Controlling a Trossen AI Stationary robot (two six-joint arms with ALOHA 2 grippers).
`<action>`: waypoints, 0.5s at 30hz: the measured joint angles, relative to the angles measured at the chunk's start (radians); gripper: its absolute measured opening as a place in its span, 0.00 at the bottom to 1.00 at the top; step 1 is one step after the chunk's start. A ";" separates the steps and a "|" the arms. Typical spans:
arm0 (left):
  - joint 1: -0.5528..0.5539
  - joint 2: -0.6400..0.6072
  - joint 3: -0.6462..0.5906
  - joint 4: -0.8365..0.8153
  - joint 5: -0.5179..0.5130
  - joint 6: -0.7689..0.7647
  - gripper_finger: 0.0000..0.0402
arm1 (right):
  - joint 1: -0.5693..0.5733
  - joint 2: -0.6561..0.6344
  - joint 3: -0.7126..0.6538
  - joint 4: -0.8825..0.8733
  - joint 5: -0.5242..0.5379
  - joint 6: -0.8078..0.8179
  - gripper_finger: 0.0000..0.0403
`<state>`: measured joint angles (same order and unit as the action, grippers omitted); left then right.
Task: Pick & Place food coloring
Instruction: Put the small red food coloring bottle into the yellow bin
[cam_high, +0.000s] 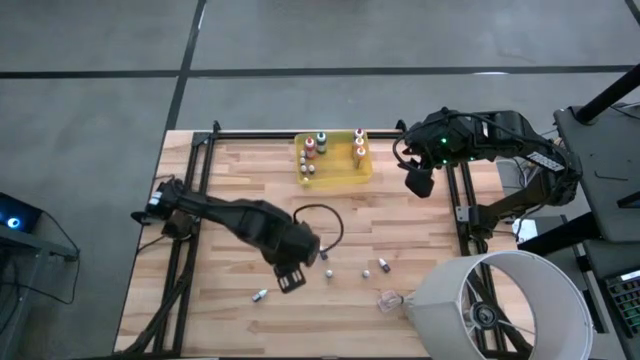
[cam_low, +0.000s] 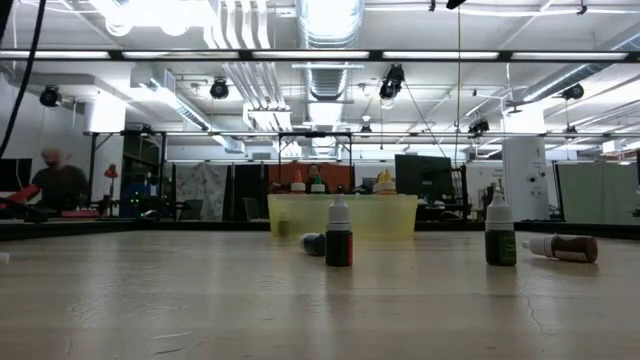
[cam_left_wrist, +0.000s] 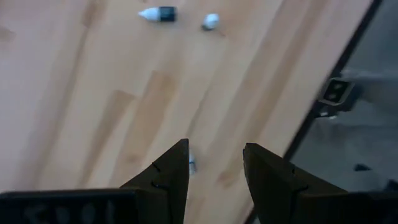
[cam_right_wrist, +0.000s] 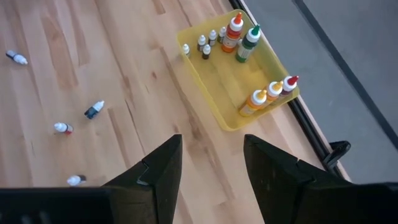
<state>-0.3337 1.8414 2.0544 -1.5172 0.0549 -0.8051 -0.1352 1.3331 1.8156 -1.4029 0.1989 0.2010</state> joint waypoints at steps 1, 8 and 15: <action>-0.010 0.000 0.000 0.018 0.000 -0.018 0.31 | 0.000 0.000 0.000 -0.001 0.000 -0.007 0.41; -0.027 0.013 0.000 0.146 -0.101 -0.039 0.31 | 0.000 0.000 0.000 -0.006 -0.002 -0.029 0.41; -0.006 0.026 -0.051 0.218 -0.144 0.093 0.31 | 0.000 -0.005 0.000 -0.047 -0.002 -0.025 0.41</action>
<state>-0.3394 1.8675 2.0031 -1.2992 -0.0891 -0.7117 -0.1350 1.3285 1.8153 -1.4494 0.1970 0.1764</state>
